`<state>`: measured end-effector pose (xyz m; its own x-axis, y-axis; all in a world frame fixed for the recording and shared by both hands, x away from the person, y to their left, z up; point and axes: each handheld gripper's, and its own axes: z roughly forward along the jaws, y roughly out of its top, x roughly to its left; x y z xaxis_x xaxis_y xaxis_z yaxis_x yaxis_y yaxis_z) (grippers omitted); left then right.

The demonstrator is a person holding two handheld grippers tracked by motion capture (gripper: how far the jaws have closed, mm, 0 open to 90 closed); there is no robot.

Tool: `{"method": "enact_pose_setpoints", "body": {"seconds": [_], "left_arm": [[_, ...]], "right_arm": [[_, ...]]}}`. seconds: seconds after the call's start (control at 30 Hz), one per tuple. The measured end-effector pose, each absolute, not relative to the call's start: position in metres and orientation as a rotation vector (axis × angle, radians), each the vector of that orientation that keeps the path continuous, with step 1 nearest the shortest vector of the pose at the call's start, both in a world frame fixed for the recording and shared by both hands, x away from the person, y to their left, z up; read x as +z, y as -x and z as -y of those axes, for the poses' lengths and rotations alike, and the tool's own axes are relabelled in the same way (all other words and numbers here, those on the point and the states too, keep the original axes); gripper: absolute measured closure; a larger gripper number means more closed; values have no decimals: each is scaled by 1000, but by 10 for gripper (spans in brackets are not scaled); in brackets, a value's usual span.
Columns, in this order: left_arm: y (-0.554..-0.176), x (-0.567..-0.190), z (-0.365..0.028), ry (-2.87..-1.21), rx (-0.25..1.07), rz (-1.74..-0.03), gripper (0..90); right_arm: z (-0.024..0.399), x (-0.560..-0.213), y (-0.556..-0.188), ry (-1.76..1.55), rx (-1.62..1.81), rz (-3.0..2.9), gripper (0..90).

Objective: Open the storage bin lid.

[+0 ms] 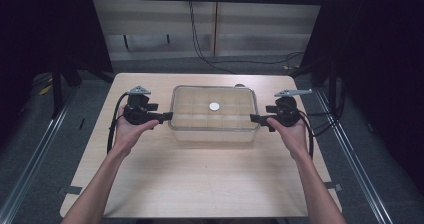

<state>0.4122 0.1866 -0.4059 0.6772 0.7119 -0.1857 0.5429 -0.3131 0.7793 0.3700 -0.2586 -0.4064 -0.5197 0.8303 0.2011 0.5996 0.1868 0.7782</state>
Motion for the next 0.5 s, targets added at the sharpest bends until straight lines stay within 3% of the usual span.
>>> {"method": "enact_pose_setpoints", "body": {"seconds": [0.27, 0.5], "left_arm": [[-422, -415, -182, -1977, 170, -990, 221], [-425, -425, -173, -2013, 200, -1013, 197]], "right_arm": [[253, -413, -384, -1379, 1223, -2218, 162], [245, -424, -394, -1413, 1187, -2239, 161]]}}
